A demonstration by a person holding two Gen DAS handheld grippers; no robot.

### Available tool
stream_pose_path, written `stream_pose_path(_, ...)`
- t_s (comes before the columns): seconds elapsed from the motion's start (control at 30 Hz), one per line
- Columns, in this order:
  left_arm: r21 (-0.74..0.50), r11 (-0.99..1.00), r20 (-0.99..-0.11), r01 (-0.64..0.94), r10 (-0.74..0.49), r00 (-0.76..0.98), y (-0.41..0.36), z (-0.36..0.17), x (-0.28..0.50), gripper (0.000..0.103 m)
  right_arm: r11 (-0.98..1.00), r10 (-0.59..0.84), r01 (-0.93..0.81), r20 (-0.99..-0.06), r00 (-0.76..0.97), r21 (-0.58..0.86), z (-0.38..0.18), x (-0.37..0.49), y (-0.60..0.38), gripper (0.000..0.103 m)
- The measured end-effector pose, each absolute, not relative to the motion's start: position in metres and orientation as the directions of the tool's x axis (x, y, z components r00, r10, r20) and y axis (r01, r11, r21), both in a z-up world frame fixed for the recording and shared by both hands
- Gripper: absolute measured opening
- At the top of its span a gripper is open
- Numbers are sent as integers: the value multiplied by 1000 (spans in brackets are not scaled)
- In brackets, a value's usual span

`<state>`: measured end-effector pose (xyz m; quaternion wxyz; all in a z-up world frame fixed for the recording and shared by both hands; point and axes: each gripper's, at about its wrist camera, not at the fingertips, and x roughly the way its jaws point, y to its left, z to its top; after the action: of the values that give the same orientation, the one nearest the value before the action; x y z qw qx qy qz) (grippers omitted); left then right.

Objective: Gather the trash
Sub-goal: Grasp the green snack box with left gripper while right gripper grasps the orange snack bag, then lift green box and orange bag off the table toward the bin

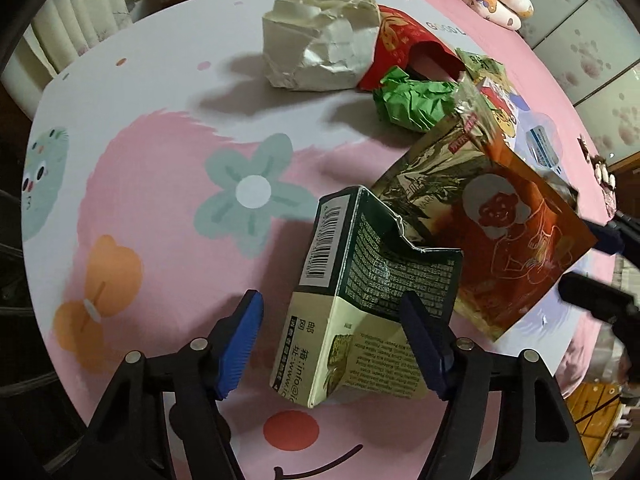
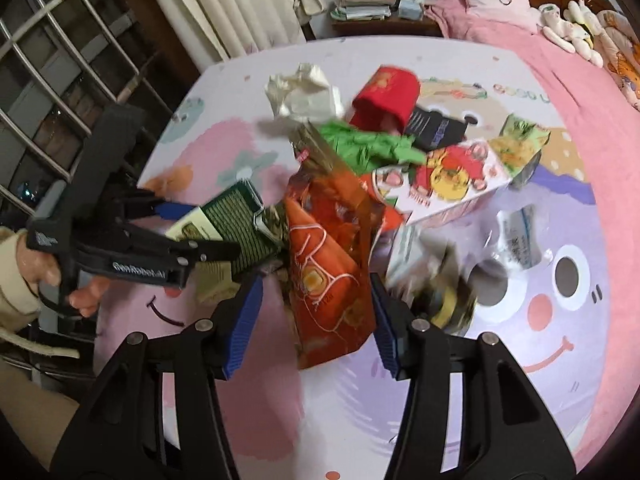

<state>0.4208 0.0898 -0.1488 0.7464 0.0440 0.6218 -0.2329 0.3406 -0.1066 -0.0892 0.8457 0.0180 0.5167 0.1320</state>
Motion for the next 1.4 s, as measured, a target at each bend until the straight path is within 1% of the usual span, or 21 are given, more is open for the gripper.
stream_pose_path(0.07, -236, 885, -946, 400, -304, 113, 90, -150, 421, 67, 965, 243, -192, -878, 413, 177, -98, 341, -106, 46)
stream_pose_path(0.2, -260, 876, -939, 406, -327, 104, 88, -147, 419, 58, 962, 270, -143, -875, 402, 231, -113, 345, -111, 43)
stream_pose_path(0.3, -268, 873, -937, 407, -334, 99, 87, -147, 418, 57, 958, 285, -99, -870, 403, 268, -122, 350, -114, 39)
stream_pose_path(0.4, -290, 872, -933, 395, -349, 86, 90, -147, 418, 56, 952, 296, -56, -866, 403, 300, -129, 353, -118, 29)
stream_pose_path(0.43, -298, 871, -931, 391, -356, 81, 91, -148, 419, 55, 951, 298, -46, -865, 403, 306, -131, 353, -119, 21)
stream_pose_path(0.47, -303, 870, -930, 390, -360, 79, 91, -147, 419, 49, 951, 296, -40, -865, 405, 307, -132, 352, -119, 13)
stream_pose_path(0.5, -307, 868, -929, 389, -363, 76, 92, -147, 419, 42, 952, 292, -35, -867, 404, 304, -133, 351, -118, 11)
stream_pose_path(0.53, -313, 867, -927, 388, -367, 75, 93, -146, 418, 40, 953, 286, -29, -868, 407, 301, -134, 350, -117, 9)
stream_pose_path(0.57, -320, 865, -924, 385, -375, 74, 95, -144, 418, 35, 954, 282, -24, -865, 414, 300, -133, 347, -116, 7)
stream_pose_path(0.6, -330, 863, -920, 384, -385, 75, 96, -142, 416, 30, 954, 279, -20, -864, 418, 299, -133, 346, -115, 7)
stream_pose_path(0.67, -345, 858, -911, 380, -404, 83, 99, -136, 413, 26, 956, 268, -8, -863, 428, 293, -132, 342, -112, 5)
stream_pose_path(0.83, -280, 865, -915, 416, -372, 158, 93, -114, 394, 25, 965, 235, -7, -859, 456, 261, -121, 325, -100, 3)
stream_pose_path(1.0, -199, 875, -904, 442, -338, 262, 88, -79, 361, 25, 978, 192, -20, -855, 481, 209, -101, 300, -90, 3)
stream_pose_path(1.07, -177, 883, -898, 434, -326, 297, 88, -66, 347, 25, 981, 184, -34, -854, 486, 192, -92, 287, -88, 3)
stream_pose_path(1.2, -176, 896, -884, 408, -326, 335, 83, -43, 312, 25, 984, 178, -85, -842, 509, 157, -71, 253, -90, 3)
stream_pose_path(1.4, -140, 932, -866, 335, -279, 415, 62, -23, 235, 25, 975, 219, -161, -804, 553, 156, -49, 188, -112, 3)
